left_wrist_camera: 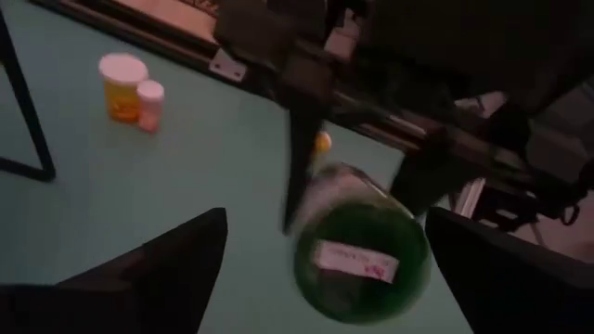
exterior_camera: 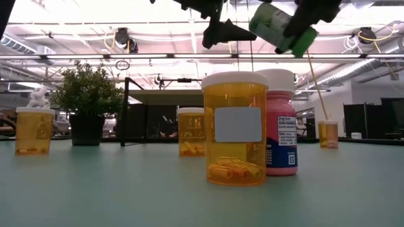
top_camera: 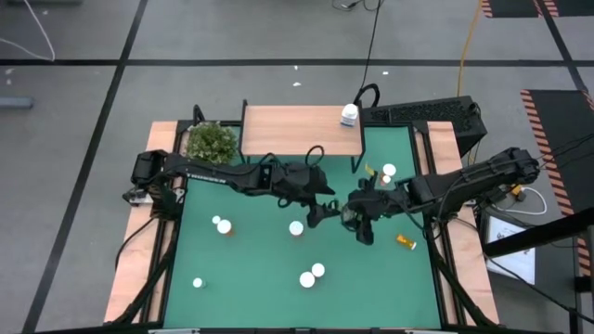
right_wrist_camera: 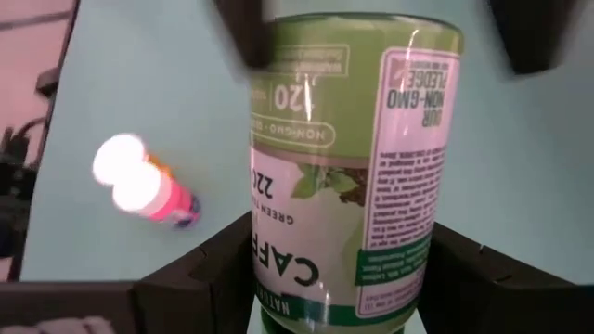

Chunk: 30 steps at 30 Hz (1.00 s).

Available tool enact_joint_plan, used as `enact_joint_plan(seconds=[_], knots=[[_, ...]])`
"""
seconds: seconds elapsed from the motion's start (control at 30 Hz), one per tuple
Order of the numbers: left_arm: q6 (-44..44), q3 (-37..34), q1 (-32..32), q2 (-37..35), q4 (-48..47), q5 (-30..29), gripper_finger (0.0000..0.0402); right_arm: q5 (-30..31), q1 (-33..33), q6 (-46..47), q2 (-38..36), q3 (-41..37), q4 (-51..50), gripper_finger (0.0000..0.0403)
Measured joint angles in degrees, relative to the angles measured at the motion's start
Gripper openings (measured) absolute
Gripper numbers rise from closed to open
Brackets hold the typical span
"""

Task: Pick and place medicine bottles onto shelf by color
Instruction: Put the large green medicine bottle on the shelf

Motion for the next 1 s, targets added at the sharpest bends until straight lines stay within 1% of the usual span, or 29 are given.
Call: enact_joint_plan(seconds=[0.1, 0.23, 0.3, 0.4, 0.5, 0.6, 0.7, 0.8, 0.87, 1.0], knots=[[2.3, -0.1, -0.5, 0.0, -0.4, 0.2, 0.0354, -0.9, 0.0, -1.0, -0.1, 0.0, 1.1, 0.0219], [4.3, -0.1, -0.9, 0.0, -0.3, 0.5, 0.0362, -3.1, 0.1, -1.2, -0.2, 0.0, 3.4, 0.0219], [5.2, -0.1, -0.4, 0.0, -0.8, 0.5, 0.0369, -2.1, 0.2, -1.3, -0.2, 0.0, 2.6, 0.0219], [4.8, -0.1, 0.6, 0.1, -0.9, 0.5, 0.0377, 1.4, 0.3, -1.4, -0.3, -0.3, 0.3, 0.0219], [4.8, -0.2, 1.0, 0.1, 0.0, 1.1, 0.0381, 1.1, 0.0, -1.5, -0.2, -0.7, 1.5, 0.0219], [7.0, -0.2, 1.0, 0.1, 1.3, 2.2, 0.0375, 0.1, 0.0, -1.8, -0.2, -0.7, 3.6, 0.0219], [7.9, -0.2, 0.8, 0.2, 3.4, 2.3, 0.0365, 3.1, 0.0, -1.9, -0.2, -0.6, 3.7, 0.0219], [9.0, -0.2, 0.5, 0.2, 6.1, 2.9, 0.0357, 4.3, -0.1, -2.5, -0.2, -0.6, 4.8, 0.0219], [9.9, -0.2, 0.1, 0.2, 5.6, 3.1, 0.0356, 4.3, -0.1, -2.7, -0.2, -0.6, 5.9, 0.0219], [12.0, -0.2, 0.1, 0.2, 1.3, 3.6, 0.0356, 4.7, 0.0, -3.0, -0.2, -0.6, 6.6, 0.0219]])
